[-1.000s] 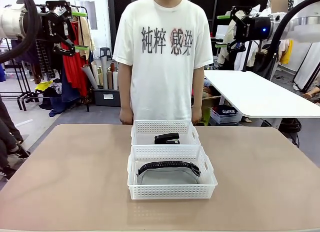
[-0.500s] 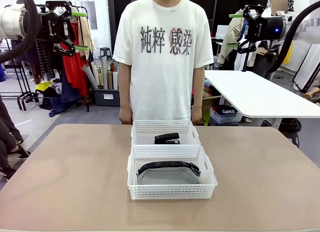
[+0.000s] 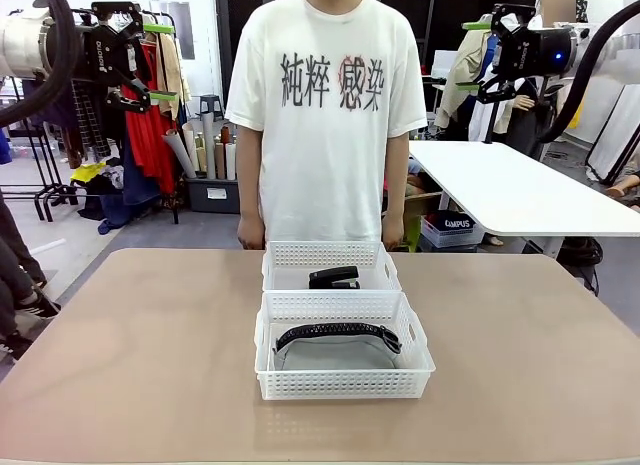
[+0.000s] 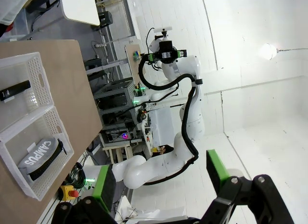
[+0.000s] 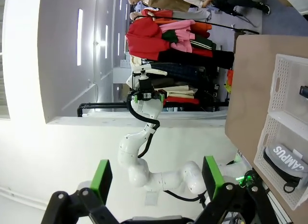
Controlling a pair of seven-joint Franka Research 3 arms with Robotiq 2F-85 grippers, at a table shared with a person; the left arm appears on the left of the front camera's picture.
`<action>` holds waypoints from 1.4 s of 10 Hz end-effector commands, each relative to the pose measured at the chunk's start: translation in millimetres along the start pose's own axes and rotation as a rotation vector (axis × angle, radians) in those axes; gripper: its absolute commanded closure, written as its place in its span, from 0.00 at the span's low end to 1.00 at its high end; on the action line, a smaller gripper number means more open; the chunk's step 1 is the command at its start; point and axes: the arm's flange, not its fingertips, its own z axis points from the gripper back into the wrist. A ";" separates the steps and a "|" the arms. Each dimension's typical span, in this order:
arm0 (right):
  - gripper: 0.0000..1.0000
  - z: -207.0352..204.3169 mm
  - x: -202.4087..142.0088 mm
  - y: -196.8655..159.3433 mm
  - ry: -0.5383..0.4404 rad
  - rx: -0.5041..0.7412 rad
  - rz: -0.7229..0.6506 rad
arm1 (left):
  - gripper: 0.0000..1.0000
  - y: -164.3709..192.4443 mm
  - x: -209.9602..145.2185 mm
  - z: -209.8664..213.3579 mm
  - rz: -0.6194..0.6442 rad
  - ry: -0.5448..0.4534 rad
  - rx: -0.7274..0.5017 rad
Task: Distribute items into two baskets.
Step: Place the picked Stapler into the Organizing basket as instructed by the person.
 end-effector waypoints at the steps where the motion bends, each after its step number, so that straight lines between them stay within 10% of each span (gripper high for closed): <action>1: 0.00 0.6 1.0 -1.8 -0.010 -0.001 -0.012 | 0.00 -1.0 -1.2 0.5 -0.001 0.000 -0.001; 14: 0.00 0.6 1.0 -1.8 -0.010 -0.001 -0.012 | 0.00 -1.0 -1.2 0.5 -0.001 0.000 -0.001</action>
